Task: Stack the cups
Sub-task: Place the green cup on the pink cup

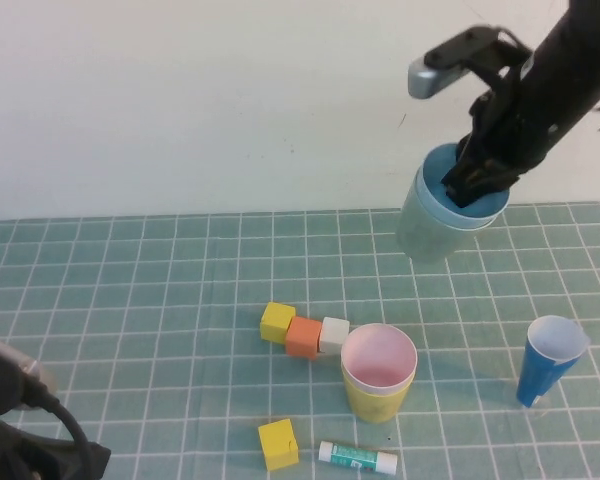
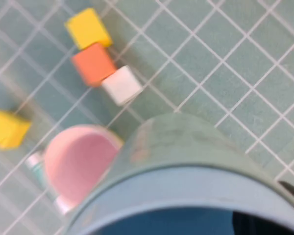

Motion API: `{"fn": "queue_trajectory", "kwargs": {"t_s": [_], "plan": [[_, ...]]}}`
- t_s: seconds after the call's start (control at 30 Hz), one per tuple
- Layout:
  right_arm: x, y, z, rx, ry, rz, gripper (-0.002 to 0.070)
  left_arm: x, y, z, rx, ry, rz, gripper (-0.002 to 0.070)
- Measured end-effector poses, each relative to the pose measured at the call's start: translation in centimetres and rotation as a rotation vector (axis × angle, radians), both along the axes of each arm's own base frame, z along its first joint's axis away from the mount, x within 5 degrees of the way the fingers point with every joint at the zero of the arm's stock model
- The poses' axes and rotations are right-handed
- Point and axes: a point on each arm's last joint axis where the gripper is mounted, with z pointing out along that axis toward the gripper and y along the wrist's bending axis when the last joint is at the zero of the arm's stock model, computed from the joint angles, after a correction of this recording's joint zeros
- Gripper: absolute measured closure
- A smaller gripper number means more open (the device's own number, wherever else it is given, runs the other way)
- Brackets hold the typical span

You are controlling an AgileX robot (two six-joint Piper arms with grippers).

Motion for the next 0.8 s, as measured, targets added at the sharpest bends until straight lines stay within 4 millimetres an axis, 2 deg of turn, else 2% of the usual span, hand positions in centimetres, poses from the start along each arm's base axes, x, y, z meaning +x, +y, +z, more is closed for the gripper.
{"fn": "queue_trajectory", "kwargs": {"t_s": [0.07,0.1,0.2,0.33,0.5,0.63,0.8], "plan": [[-2.0,0.9,2.3,-0.015,-0.022,0.054,0.0626,0.1,0.0,0.1,-0.004,-0.012,0.000,0.0677],[-3.2,2.0,2.9,-0.028,-0.023,0.096,0.0626,0.1,-0.1,0.2,-0.011,-0.023,-0.001,0.0677],[-5.1,4.7,3.0,-0.079,-0.022,0.186,0.0626,0.3,-0.2,0.4,-0.022,-0.053,-0.002,0.0677],[-5.5,7.1,1.0,-0.126,0.015,0.199,0.0626,0.4,-0.2,0.4,-0.017,-0.064,-0.011,0.0677],[-4.1,7.7,-3.0,-0.199,0.093,0.146,0.0627,0.4,-0.2,0.2,-0.007,-0.067,-0.019,0.0677],[-3.2,8.1,-6.0,-0.235,0.142,0.117,0.0627,0.3,-0.1,-1.1,0.021,-0.039,-0.023,0.0677],[-2.4,8.6,-7.8,-0.229,0.146,0.091,0.0627,0.2,0.0,-2.1,0.037,-0.019,-0.023,0.0677]]}}
